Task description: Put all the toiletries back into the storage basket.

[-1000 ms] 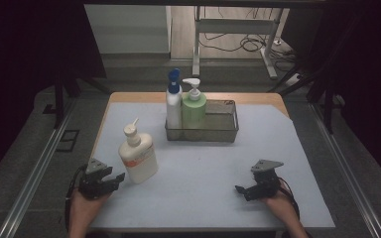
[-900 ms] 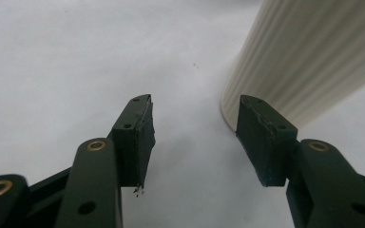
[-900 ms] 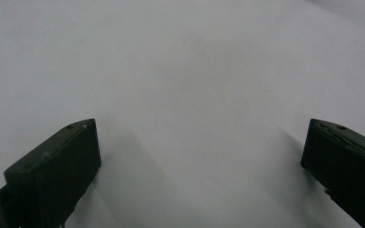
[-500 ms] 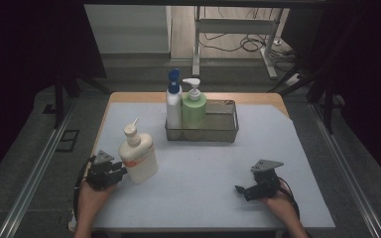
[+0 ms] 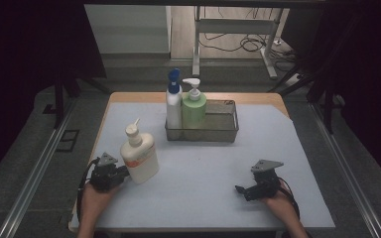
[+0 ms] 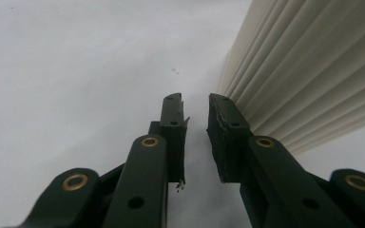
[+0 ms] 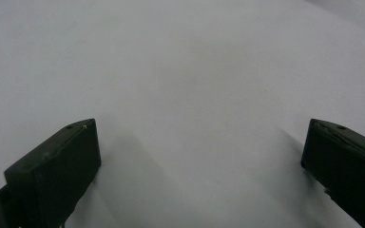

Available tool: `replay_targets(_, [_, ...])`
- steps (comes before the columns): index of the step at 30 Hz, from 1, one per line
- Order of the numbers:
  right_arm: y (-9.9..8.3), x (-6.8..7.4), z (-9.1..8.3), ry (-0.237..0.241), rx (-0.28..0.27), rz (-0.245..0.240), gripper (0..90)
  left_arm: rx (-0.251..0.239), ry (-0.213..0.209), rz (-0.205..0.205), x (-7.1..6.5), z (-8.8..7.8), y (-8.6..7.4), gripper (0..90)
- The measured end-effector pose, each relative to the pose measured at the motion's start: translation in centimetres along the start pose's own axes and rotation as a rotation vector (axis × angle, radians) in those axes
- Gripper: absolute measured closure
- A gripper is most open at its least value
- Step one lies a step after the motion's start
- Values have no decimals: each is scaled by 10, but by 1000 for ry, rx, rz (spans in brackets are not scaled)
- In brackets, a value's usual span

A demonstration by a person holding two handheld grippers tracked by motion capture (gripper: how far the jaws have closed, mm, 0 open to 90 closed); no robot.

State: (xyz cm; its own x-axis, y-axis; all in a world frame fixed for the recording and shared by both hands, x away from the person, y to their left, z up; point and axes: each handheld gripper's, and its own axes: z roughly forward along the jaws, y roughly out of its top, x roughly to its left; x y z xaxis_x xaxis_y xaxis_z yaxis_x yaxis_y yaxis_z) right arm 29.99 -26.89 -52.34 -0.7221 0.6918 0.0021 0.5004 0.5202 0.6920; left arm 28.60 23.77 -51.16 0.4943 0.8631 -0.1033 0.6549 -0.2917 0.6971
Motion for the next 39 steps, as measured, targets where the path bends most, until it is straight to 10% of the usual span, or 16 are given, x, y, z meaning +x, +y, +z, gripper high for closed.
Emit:
replay_targets(18, [0, 0, 0, 0, 0, 0, 0, -12, -45, 112, -24, 15, 12, 729])
replay_targets(39, [0, 0, 0, 0, 0, 0, 0, -21, -82, 86, -26, 30, 22, 770])
